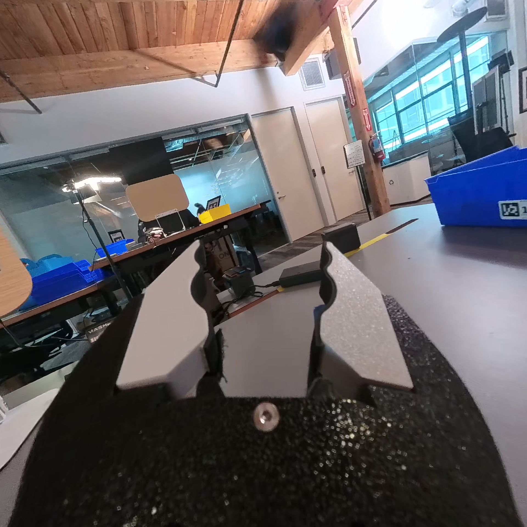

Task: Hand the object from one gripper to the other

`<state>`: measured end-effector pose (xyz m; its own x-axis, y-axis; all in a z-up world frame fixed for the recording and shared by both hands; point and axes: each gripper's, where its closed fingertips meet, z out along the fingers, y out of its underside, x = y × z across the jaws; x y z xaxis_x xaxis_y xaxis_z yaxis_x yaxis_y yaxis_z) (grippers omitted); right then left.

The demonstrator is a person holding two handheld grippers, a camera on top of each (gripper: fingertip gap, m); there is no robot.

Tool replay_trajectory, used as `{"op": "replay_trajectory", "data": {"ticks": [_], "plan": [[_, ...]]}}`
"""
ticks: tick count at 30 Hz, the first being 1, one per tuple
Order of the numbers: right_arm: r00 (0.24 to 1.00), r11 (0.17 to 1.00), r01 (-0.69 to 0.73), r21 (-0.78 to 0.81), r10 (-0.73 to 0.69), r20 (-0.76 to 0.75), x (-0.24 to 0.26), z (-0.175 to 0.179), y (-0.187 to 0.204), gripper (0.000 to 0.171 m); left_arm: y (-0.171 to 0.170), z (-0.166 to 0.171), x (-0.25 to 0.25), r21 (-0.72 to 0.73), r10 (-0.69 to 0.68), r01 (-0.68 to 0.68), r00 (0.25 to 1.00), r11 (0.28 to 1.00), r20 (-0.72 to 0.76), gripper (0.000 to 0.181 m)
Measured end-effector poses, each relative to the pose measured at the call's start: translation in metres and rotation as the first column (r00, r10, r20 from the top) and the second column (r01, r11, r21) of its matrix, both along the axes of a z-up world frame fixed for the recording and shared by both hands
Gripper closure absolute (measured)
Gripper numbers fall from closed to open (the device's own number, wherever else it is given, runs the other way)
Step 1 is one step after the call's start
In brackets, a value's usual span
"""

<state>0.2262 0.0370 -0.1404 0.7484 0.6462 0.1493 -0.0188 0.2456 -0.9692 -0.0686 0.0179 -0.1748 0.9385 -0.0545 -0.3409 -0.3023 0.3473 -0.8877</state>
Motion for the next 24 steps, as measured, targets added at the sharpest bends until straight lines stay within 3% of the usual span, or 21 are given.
{"op": "replay_trajectory", "data": {"ticks": [4, 8, 12, 14, 16, 18, 19, 22, 24], "plan": [[0.998, 0.999, 0.010, -0.032, -0.008, 0.070, -0.005, -0.038, 0.003, 0.171, -0.001, -0.001, 0.000, -0.006, -0.002, 0.002, 1.000, 1.000, 0.000, 0.105], [0.999, 0.994, -0.038, -0.103, 0.041, 0.029, -0.009, -0.064, 0.005, 0.170, 0.000, -0.002, 0.000, -0.015, -0.010, 0.010, 1.000, 1.000, 0.011, 0.106], [0.993, 0.979, 0.086, -0.185, -0.070, 0.093, 0.008, -0.060, 0.020, 0.149, 0.001, -0.003, 0.001, -0.020, -0.012, 0.012, 1.000, 1.000, 0.009, 0.108], [0.976, 0.949, 0.095, -0.301, -0.029, 0.217, 0.004, -0.070, 0.024, 0.124, 0.001, -0.003, 0.001, -0.021, -0.014, 0.015, 1.000, 1.000, 0.010, 0.108], [0.930, 0.937, 0.060, -0.344, 0.073, 0.360, -0.006, -0.070, 0.020, 0.118, 0.001, -0.004, 0.001, -0.027, -0.018, 0.018, 1.000, 0.999, 0.009, 0.109], [0.816, 0.936, 0.015, -0.352, 0.192, 0.546, -0.016, -0.067, 0.013, 0.115, 0.001, -0.004, 0.002, -0.028, -0.021, 0.021, 1.000, 0.999, 0.008, 0.110], [0.717, 0.937, 0.018, -0.348, 0.230, 0.658, -0.017, -0.068, 0.013, 0.112, 0.001, -0.004, 0.002, -0.027, -0.023, 0.023, 1.000, 0.999, 0.008, 0.110], [0.252, 0.931, 0.106, -0.351, 0.316, 0.915, -0.003, -0.092, 0.027, 0.111, 0.001, -0.005, 0.005, -0.033, -0.033, 0.033, 0.999, 0.999, 0.003, 0.111], [-0.025, 0.910, 0.153, -0.384, 0.392, 0.920, 0.008, -0.114, 0.040, 0.110, 0.001, -0.005, 0.006, -0.035, -0.036, 0.035, 0.999, 0.999, -0.008, 0.111]]}}
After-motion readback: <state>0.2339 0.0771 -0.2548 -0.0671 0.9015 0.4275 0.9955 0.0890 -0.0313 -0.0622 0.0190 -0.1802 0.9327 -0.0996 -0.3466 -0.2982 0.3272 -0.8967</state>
